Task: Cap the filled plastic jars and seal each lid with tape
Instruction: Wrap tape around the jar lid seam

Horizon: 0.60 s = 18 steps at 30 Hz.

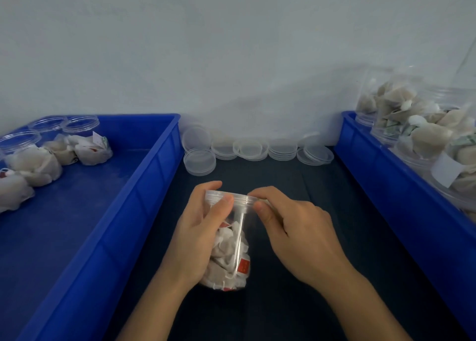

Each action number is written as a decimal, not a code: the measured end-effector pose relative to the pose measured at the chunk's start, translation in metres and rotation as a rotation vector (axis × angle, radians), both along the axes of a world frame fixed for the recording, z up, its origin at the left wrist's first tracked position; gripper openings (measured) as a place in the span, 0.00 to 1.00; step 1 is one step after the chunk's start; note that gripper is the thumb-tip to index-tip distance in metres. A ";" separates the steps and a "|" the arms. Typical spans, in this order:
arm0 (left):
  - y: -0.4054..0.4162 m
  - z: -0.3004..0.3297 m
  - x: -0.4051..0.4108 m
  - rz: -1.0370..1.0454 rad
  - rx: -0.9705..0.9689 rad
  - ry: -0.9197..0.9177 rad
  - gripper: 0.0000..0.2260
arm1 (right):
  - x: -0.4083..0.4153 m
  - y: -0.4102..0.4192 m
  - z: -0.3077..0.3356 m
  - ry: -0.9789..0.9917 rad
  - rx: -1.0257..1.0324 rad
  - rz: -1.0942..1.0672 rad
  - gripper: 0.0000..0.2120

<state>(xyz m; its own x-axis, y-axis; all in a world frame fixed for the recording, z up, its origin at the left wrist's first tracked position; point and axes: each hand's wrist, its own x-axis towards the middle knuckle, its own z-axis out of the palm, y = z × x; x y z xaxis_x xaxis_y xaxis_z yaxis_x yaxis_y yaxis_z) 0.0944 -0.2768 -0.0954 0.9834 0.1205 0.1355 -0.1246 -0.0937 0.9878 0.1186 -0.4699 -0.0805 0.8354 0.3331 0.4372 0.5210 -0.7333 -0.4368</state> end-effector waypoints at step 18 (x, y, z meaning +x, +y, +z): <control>0.000 -0.002 0.002 0.013 0.057 -0.128 0.20 | 0.001 -0.005 0.003 -0.001 -0.045 0.005 0.22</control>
<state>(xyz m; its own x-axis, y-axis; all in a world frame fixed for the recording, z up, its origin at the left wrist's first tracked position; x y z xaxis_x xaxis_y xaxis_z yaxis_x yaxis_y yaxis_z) 0.0966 -0.2771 -0.0969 0.9559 0.1219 0.2671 -0.2479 -0.1521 0.9568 0.1198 -0.4746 -0.0775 0.8335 0.3563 0.4223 0.5248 -0.7497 -0.4032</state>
